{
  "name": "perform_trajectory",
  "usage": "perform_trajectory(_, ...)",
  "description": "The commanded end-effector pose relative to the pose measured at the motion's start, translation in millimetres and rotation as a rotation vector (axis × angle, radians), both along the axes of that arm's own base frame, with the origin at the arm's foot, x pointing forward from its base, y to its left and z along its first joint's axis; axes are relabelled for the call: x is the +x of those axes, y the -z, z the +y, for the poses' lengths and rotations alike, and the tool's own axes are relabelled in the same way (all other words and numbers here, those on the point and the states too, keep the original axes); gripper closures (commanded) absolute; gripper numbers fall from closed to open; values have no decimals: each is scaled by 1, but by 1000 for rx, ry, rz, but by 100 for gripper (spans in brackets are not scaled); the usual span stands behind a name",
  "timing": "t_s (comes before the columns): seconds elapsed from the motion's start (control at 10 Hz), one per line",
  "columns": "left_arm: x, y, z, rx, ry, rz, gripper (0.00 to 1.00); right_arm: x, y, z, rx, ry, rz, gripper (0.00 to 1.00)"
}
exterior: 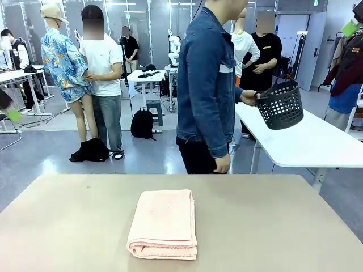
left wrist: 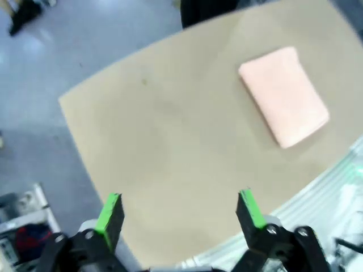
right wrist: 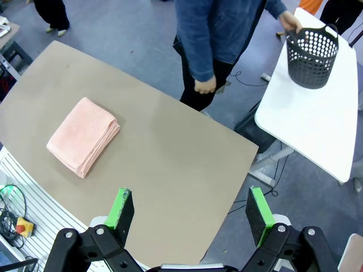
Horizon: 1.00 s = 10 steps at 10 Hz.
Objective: Fold the towel.
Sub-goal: Pick up the 100 cm Hotel Towel and place it on the left side of the table.
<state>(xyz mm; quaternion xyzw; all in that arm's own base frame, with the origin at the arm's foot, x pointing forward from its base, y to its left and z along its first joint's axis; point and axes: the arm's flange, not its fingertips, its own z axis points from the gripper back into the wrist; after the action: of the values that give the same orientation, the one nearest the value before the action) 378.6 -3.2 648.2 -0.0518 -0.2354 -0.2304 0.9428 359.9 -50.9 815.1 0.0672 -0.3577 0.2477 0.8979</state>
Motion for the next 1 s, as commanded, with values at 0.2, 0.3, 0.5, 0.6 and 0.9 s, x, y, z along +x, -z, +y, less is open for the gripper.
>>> perform_trajectory(0.2, 6, 93, -67, -109, -69, 59, 0, -1, 0, -1, -6, -1, 3, 0)
perform_trajectory(0.3, 10, 113, -80, -148, -67, 97, 0, -1, 0, -1, -6, -1, 3, 0)
perform_trajectory(0.5, 16, 150, -105, -207, -87, 155, 0, -1, 0, -1, -6, -1, 3, 0)
perform_trajectory(0.6, 20, 170, -116, -199, -101, 161, 0, -1, 0, -1, -6, -1, 3, 0)
perform_trajectory(0.9, 26, 180, -121, -213, -149, 187, 0, -1, 0, -1, -6, -1, 3, 0)
